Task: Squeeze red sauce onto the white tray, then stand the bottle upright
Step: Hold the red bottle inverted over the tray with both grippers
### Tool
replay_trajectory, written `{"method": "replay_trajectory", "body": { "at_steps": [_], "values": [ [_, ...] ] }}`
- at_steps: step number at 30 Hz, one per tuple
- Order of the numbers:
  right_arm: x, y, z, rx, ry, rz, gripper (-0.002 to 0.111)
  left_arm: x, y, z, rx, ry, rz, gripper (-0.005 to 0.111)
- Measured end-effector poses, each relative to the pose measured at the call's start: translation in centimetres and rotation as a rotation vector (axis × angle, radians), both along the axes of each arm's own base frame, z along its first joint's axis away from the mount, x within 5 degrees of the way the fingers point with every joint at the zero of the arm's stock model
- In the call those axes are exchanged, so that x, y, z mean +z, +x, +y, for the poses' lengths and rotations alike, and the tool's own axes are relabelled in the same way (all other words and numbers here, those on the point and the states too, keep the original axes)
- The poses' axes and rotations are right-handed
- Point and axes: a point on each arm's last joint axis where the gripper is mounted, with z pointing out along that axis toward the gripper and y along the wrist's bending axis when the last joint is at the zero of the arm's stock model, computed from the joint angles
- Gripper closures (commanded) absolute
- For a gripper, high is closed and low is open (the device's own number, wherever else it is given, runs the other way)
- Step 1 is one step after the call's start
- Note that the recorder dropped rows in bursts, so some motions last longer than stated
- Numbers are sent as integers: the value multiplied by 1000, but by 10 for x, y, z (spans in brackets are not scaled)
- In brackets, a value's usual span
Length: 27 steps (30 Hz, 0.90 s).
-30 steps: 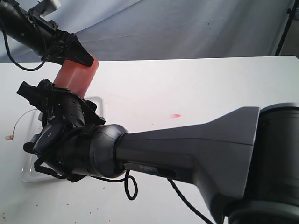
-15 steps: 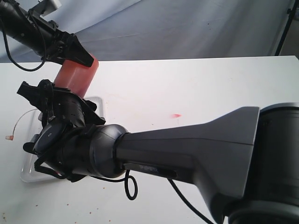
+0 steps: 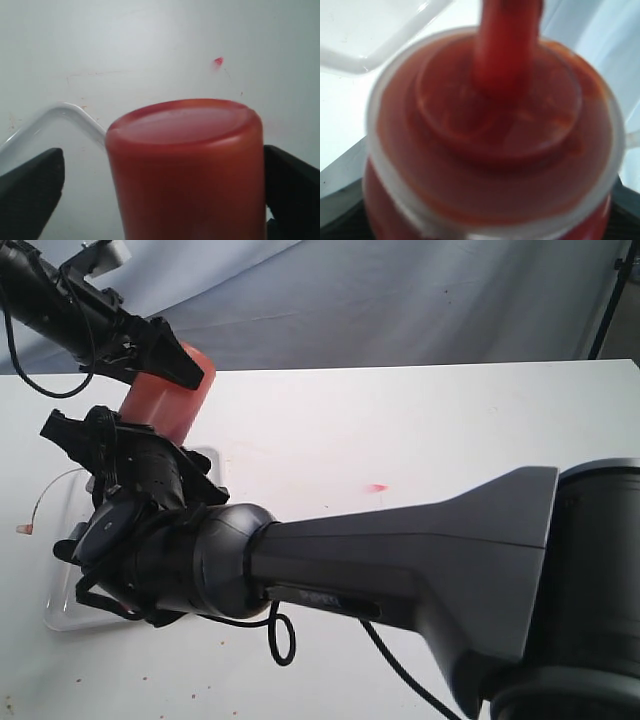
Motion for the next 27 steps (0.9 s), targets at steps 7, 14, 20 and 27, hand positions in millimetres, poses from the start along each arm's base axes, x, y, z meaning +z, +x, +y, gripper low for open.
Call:
{"method": "replay_trajectory", "body": {
  "at_steps": [7, 14, 20, 27],
  "values": [
    [0, 1, -1, -6, -2, -5, 108, -1, 0, 0, -15, 7, -9, 2],
    [0, 1, -1, -6, -2, -5, 108, -2, -1, 1, 19, 11, 28, 2],
    [0, 3, -2, -10, -2, -5, 108, -7, -3, 1, 23, 9, 50, 2],
    [1, 3, -2, -14, -2, -7, 108, -6, -3, 0, -20, 5, 14, 2]
  ]
}}
